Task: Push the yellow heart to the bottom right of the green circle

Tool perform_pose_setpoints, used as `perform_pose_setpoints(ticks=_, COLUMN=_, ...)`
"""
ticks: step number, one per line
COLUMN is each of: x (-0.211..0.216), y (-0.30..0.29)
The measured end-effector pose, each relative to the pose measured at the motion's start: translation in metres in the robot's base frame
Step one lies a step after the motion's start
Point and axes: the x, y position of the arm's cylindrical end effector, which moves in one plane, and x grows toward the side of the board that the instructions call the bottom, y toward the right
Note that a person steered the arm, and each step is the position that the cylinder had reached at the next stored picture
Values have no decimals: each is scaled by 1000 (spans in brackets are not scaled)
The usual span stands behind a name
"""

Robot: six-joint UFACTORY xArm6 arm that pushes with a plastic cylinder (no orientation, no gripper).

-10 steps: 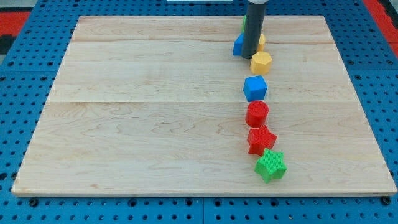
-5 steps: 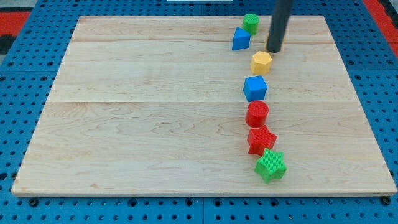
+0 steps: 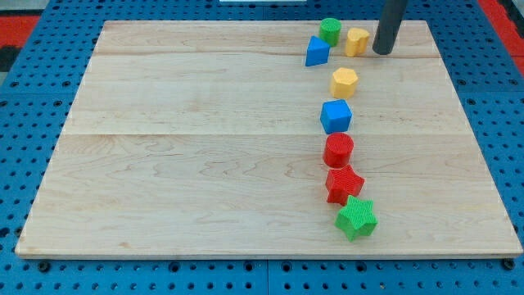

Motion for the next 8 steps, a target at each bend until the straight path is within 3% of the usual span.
perform_pose_setpoints(ticks=2, x=-21, y=-80)
perform_pose_setpoints(ticks=5, x=-29, y=-89)
perform_pose_setpoints(ticks=6, x=-26, y=-124)
perform_pose_setpoints(ticks=7, x=-15, y=-151)
perform_pose_setpoints(ticks=8, x=21, y=-130)
